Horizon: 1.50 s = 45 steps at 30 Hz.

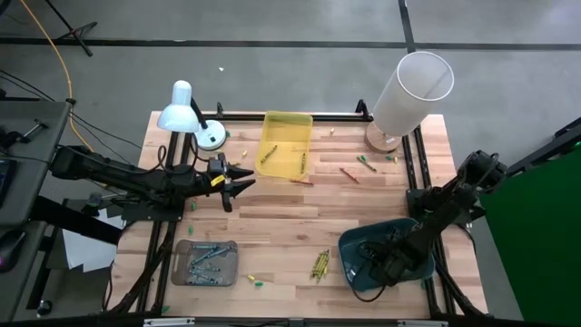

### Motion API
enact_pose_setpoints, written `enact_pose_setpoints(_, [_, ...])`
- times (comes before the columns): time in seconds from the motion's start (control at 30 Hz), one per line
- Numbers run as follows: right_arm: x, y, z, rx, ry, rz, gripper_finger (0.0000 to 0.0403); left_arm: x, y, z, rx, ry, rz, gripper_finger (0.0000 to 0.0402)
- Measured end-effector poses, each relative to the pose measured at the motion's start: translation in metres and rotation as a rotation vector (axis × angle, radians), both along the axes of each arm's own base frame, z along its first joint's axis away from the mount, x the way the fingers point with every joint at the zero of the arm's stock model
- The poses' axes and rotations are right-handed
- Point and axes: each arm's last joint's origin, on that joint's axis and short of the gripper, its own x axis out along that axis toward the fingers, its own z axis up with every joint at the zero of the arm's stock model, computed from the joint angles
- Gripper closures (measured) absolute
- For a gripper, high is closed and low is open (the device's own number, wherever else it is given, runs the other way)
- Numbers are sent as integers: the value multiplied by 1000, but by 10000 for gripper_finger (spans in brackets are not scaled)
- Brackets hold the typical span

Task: Sort crayons
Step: Remove the yellow green crayon from the green bin to the yellow bin

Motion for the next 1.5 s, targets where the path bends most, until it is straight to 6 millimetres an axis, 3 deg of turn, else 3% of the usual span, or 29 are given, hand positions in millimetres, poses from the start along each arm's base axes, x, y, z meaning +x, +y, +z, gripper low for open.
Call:
enact_pose_setpoints(0.13, [-1,-1,-1,-8,12,20,289,0,0,0,-1,-1,1,261])
enact_pose_setpoints(0.3, [-2,-2,-1,-19,25,23,388,0,0,0,-1,-1,1,261])
enact_pose_setpoints(0.47, [-1,0,1,-28,26,28,393,0,0,2,-2,-16,1,261])
enact_pose_setpoints(0.67, [6,8,19,-64,36,65,400,-7,1,10,-9,-73,2,261])
enact_pose_setpoints(0.93, [13,17,51,-112,56,134,401,-20,2,24,-20,-166,-32,261])
enact_pose_setpoints(1.17, [12,33,96,-143,56,218,402,-18,-3,22,-10,-141,-186,261])
enact_pose_setpoints(1.37, [9,43,137,-234,-100,177,402,-11,-4,13,116,-63,-189,261])
enact_pose_setpoints(1.5, [16,42,145,-331,-272,140,402,-5,-5,14,206,-93,-207,261])
